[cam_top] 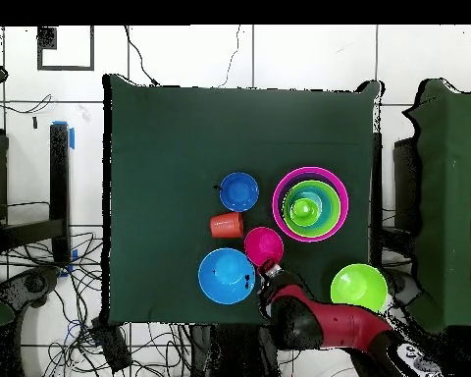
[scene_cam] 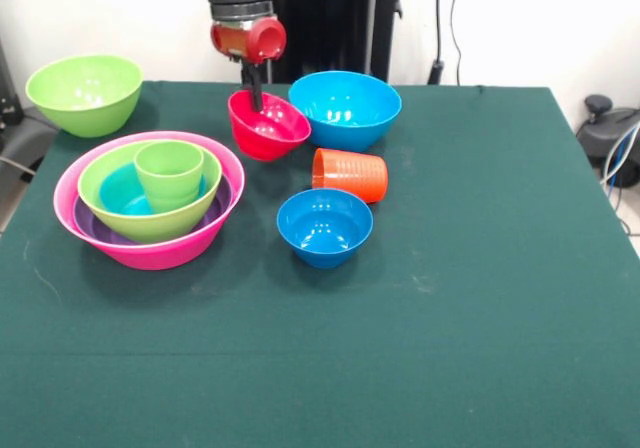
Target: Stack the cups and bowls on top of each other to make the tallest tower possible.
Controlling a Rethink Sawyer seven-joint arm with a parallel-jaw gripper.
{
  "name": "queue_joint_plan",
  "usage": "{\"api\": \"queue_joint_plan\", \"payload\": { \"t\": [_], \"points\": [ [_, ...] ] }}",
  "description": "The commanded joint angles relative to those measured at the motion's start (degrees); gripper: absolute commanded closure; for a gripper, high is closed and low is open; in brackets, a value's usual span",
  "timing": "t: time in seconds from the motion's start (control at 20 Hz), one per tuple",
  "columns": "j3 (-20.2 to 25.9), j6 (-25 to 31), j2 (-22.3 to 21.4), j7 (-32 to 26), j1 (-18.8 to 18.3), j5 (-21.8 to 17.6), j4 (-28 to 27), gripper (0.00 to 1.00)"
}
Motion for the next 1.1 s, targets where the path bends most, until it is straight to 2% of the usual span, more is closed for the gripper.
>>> {"api": "queue_joint_plan", "payload": {
  "t": [0.05, 0.25, 0.45, 0.65, 0.7, 0.8, 1.1],
  "points": [
    [9.70, 10.85, -0.65, -1.76, -2.12, 0.69, 4.16, 1.00],
    [11.57, 12.13, -2.10, -2.25, -3.04, 0.82, 5.95, 1.00],
    [14.22, 14.19, -3.20, -4.65, -5.07, -0.27, 5.37, 1.00],
    [18.22, 17.58, -4.63, -8.16, -8.31, -1.24, 4.68, 1.00],
    [20.40, 19.35, -5.26, -9.66, -9.92, -0.83, 4.78, 1.00],
    [22.93, 22.17, -5.53, -11.55, -11.83, -0.20, 5.05, 1.00],
    [27.75, 23.91, -4.02, -14.18, -15.27, -2.61, 4.04, 1.00]
  ]
}}
